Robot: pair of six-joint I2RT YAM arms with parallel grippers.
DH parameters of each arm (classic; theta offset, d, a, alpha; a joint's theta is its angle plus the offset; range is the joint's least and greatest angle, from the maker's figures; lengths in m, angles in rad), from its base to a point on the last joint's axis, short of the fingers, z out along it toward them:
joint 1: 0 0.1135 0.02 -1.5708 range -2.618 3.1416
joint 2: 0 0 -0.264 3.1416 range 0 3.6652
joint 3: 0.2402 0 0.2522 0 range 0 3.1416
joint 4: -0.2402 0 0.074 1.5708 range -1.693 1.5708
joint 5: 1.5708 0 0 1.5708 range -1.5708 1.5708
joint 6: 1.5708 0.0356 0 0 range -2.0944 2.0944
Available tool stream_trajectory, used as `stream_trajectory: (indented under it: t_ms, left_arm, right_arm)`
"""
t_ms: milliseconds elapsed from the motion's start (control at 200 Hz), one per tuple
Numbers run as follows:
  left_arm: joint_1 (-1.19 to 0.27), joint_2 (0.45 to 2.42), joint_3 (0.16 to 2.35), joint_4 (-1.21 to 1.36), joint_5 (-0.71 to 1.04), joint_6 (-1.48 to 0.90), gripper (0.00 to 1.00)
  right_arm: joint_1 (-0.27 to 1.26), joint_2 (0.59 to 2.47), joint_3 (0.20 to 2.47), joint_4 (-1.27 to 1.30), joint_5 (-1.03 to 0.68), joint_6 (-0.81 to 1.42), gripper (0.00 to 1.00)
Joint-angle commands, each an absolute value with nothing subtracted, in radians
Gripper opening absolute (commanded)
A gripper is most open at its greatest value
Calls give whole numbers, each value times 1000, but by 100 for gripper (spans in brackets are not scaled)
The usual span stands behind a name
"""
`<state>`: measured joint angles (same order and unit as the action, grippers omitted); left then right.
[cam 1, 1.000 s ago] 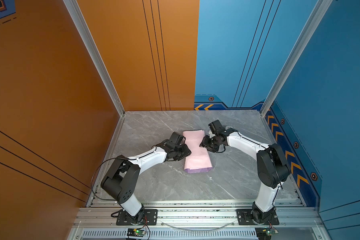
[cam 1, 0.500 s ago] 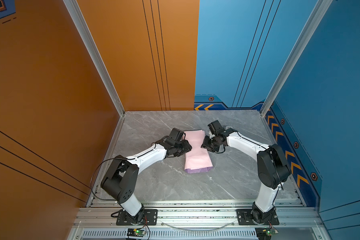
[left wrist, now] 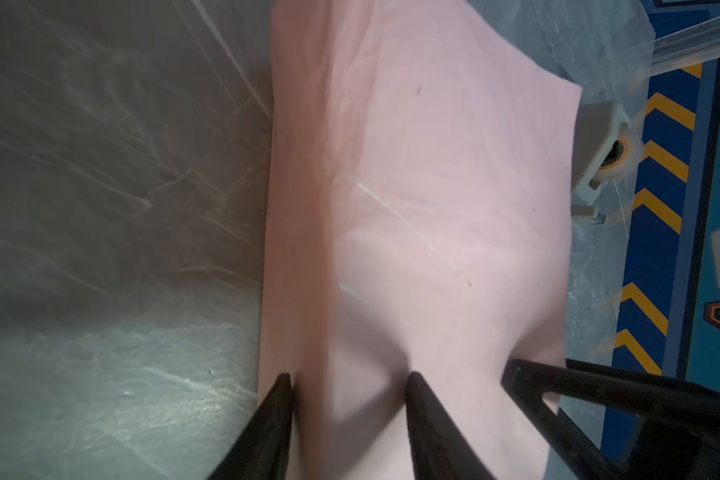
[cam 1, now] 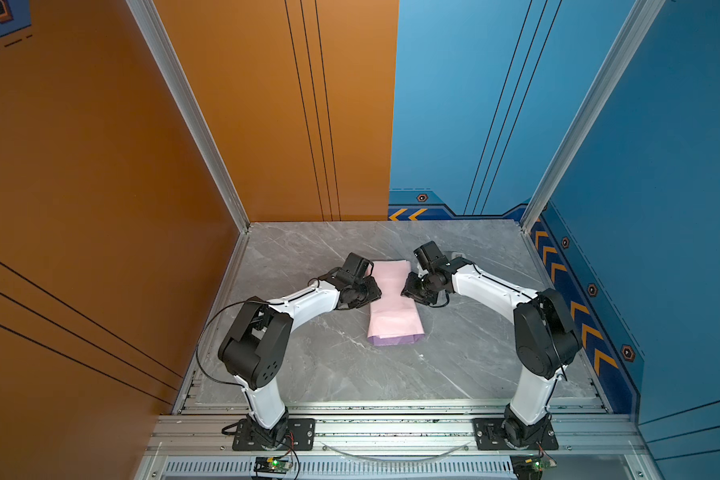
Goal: Wrap the gift box in paper
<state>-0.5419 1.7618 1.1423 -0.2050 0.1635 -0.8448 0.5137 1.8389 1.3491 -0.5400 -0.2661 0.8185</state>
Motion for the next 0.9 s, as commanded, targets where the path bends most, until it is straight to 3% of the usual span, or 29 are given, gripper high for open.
stream_trajectory:
  t_ms: [0, 75, 265, 476, 756, 836, 896]
  left_arm:
    - [-561, 1787, 1150, -266, 124, -806, 43]
    - [-561, 1793, 1149, -279, 115, -800, 42]
    - [-563, 1792, 1152, -288, 111, -789, 42]
    - [-562, 1786, 1157, -298, 103, -781, 42]
    - [-561, 1786, 1160, -298, 99, -781, 42]
    - [-562, 1790, 1160, -298, 98, -779, 41]
    - [-563, 1790, 1160, -299, 98, -779, 42]
  right_arm:
    - [513, 1794, 1374, -565, -274, 802, 56]
    - [493, 1771, 1372, -574, -282, 779, 66]
    - [458, 1779, 1412, -616, -333, 702, 70]
    - [462, 1865, 1482, -673, -333, 671, 59]
    - [479, 1875, 1477, -684, -304, 673, 31]
    - [482, 1870, 1472, -684, -301, 675, 32]
    - [478, 1858, 1466, -689, -293, 676, 44]
